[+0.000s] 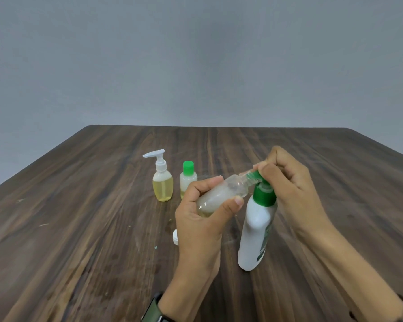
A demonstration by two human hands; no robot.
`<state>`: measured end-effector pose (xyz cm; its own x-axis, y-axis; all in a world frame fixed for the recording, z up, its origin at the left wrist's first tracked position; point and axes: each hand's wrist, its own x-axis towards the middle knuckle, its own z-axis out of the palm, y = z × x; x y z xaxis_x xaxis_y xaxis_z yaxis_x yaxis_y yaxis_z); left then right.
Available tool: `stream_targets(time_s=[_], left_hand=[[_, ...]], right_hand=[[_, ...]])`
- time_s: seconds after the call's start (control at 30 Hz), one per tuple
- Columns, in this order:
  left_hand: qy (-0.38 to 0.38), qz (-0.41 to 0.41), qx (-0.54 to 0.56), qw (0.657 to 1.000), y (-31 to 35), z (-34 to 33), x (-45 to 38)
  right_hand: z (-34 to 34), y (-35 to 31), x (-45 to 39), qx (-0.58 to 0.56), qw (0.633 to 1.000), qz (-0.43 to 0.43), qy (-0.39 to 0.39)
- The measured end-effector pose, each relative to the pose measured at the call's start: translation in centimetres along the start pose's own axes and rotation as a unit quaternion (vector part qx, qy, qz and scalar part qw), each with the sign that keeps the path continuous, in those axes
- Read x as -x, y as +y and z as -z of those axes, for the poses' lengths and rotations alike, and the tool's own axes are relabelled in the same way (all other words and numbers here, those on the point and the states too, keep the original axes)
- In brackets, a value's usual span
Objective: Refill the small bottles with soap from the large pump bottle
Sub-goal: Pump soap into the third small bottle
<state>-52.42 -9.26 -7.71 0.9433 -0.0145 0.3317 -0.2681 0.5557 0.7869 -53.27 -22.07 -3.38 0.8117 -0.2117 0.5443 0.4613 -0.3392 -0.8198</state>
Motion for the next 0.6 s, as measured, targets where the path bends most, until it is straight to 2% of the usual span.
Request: stream_targets(time_s=[0.07, 0.17, 0.27, 0.6], left_hand=[[0.004, 0.007, 0.006, 1.0, -0.03, -0.04, 0.09], [0.011, 0.015, 0.014, 1.0, -0.16, -0.06, 0.24], [0.004, 0.015, 0.004, 1.0, -0.22, -0.02, 0.24], [0.011, 0.027, 0.016, 0.999, -0.34, -0.25, 0.37]], right_hand=[[0.01, 0.2, 0.08, 0.0, 1.0, 0.0, 0.007], [0.16, 0.09, -0.02, 0.003, 1.0, -0.005, -0.021], [0.2, 0.72, 0.37, 0.006, 1.0, 0.005, 0.009], [0.37, 0.45, 0.1, 0.004, 1.0, -0.013, -0.016]])
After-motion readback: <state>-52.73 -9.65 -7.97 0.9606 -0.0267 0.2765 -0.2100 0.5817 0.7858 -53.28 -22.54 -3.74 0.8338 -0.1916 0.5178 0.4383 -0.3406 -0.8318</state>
